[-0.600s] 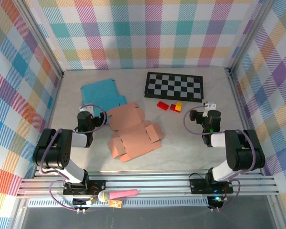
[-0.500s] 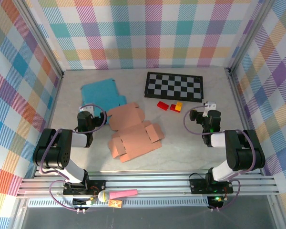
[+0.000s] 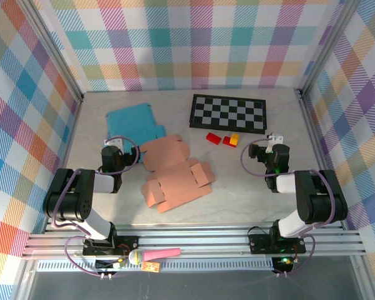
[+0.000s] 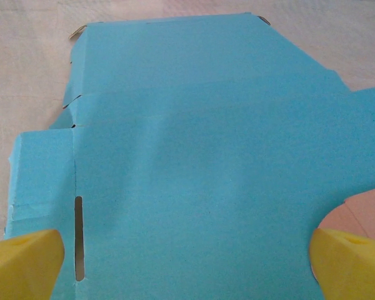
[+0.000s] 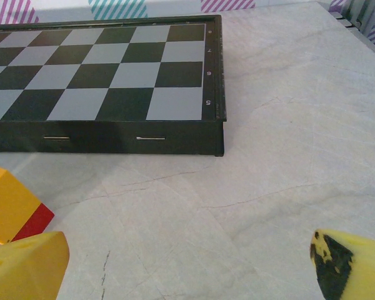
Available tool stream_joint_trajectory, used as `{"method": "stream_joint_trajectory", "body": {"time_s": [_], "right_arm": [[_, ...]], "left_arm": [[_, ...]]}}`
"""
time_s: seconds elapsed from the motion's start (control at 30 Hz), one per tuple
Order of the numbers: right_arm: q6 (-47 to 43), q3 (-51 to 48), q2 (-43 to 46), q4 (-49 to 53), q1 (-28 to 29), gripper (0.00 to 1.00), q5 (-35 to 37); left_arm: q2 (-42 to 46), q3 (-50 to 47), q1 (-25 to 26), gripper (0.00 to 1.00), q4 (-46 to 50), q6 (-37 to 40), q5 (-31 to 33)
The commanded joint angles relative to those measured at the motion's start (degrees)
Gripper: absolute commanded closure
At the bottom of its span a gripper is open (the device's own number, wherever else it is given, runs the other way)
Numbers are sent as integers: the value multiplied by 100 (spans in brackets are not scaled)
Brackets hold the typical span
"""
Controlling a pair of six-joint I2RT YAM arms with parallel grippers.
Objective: Fold the paper box
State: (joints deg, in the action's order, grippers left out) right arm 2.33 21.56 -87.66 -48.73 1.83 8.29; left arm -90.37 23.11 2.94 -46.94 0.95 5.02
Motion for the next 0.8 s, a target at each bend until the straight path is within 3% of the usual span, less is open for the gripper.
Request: {"method": "stream_joint_trajectory", "body": {"time_s": [0.0, 0.1, 0.3, 0.43, 0.53, 0.57, 0.6, 0.63, 0.67, 0.7, 0.77], "right_arm": [[18, 73, 7, -100, -11, 1, -25], [-6, 129, 567, 472, 2, 1, 23], [176, 361, 2227, 1640, 78, 1, 1006], [57, 1256, 3061, 2478, 109, 1, 1233], [50, 2693, 3311, 3613, 319, 1, 1254], [409, 3313, 3261, 4185, 361, 1, 1339], [1373, 3909, 3152, 5018, 343, 1, 1585], [2701, 4674, 2969, 6462, 274, 1, 1617], [3395, 5302, 2787, 7764, 212, 1, 1388], [4191, 5582, 2641, 8515, 173, 1, 1217], [4095, 5587, 2479, 8351, -109, 1, -919]], "left_arm": [[32, 65, 51, 0, -176, 72, -59], [421, 162, 155, 0, 294, 98, 283], [1668, 304, 841, 0, 1069, 265, 1520], [2209, 1032, 1454, 0, 1659, 226, 2246], [2358, 2083, 1935, 0, 2582, -43, 2863], [2342, 2689, 2014, 0, 3437, -933, 3223], [2264, 3440, 1989, 0, 4948, -1994, 3378], [2072, 4374, 1885, 0, 7039, -3255, 3202], [1821, 5102, 1813, 0, 8524, -4197, 3100], [1668, 5351, 1731, 0, 9022, -4444, 2692], [1514, 5284, 1432, 5, 8938, -4689, 997]]}}
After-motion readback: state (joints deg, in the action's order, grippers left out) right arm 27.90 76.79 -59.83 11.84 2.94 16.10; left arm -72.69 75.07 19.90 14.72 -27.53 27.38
